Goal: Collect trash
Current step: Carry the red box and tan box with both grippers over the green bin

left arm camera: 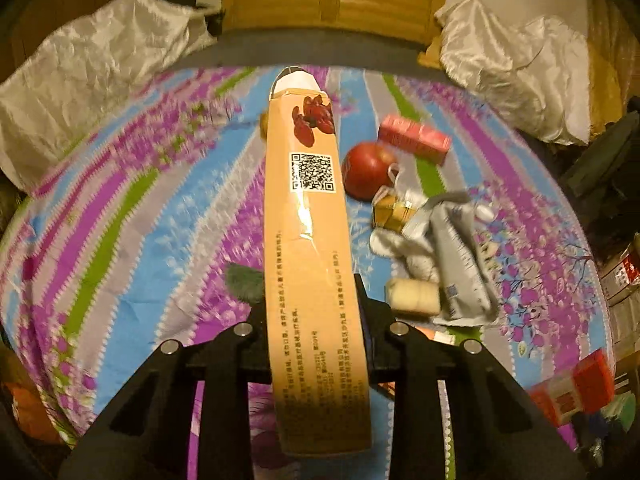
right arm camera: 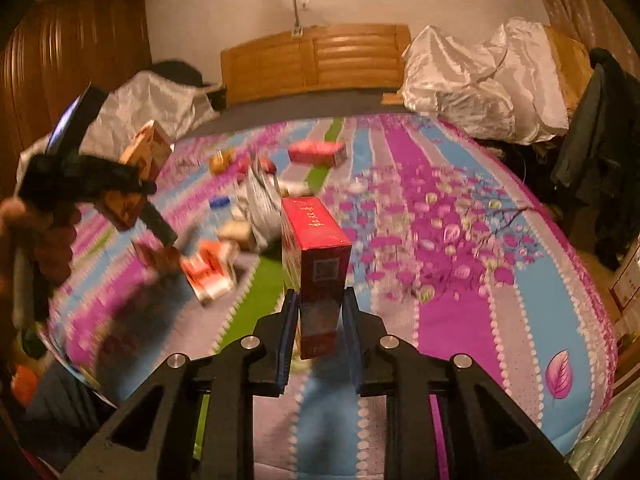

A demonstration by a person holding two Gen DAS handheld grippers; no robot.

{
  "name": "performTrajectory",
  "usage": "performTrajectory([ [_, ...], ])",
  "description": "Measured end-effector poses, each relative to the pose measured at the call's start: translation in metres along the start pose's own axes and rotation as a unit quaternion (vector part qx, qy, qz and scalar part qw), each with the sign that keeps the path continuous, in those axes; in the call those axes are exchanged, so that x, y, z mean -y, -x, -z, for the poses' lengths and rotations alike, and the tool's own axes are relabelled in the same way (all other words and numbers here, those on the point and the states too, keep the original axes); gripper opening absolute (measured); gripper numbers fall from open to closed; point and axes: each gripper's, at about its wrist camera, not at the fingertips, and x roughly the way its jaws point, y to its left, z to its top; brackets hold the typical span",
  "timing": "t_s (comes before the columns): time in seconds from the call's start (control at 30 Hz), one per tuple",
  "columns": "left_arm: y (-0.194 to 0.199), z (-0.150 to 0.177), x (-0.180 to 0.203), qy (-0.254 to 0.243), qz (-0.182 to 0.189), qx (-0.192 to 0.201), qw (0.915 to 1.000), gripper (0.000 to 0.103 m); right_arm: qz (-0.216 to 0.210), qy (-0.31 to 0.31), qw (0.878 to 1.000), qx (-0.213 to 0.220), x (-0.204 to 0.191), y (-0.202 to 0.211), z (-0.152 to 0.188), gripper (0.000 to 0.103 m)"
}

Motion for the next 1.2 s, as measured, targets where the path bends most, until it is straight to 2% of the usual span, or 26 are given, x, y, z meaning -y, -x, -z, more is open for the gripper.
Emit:
performTrajectory([
  [0.13, 0.026, -0.003, 0.007, -0.017, 0.005, 0.03, 0.9994, 0.027, 0.001, 0.006, 1.0, 0.02, -0.006, 0.021, -0.013, 0.024],
  [0.23, 0.043, 0.003, 0.025, -0.047, 0.007, 0.05, 0.9976, 0.027, -0.001, 0.0, 1.0, 0.027, -0.007, 0.034, -0.017, 0.024],
  [0.43, 0.058, 0.023, 0.066, -0.097, 0.029, 0.054, 0.9934, 0.027, 0.017, 0.0, 0.999, 0.041, -0.005, 0.065, -0.021, 0.024],
  [0.67, 0.081, 0.038, 0.12, -0.147, 0.068, 0.07, 0.9842, 0.027, 0.062, -0.023, 0.996, 0.068, 0.016, 0.112, -0.023, 0.024],
  [0.97, 0.121, 0.047, 0.2, -0.212, 0.127, 0.104, 0.9635, 0.027, 0.15, -0.068, 0.98, 0.115, 0.073, 0.198, -0.019, 0.024],
  [1.2, 0.144, 0.068, 0.261, -0.269, 0.168, 0.116, 0.9412, 0.027, 0.228, -0.125, 0.956, 0.14, 0.129, 0.27, 0.007, 0.024],
])
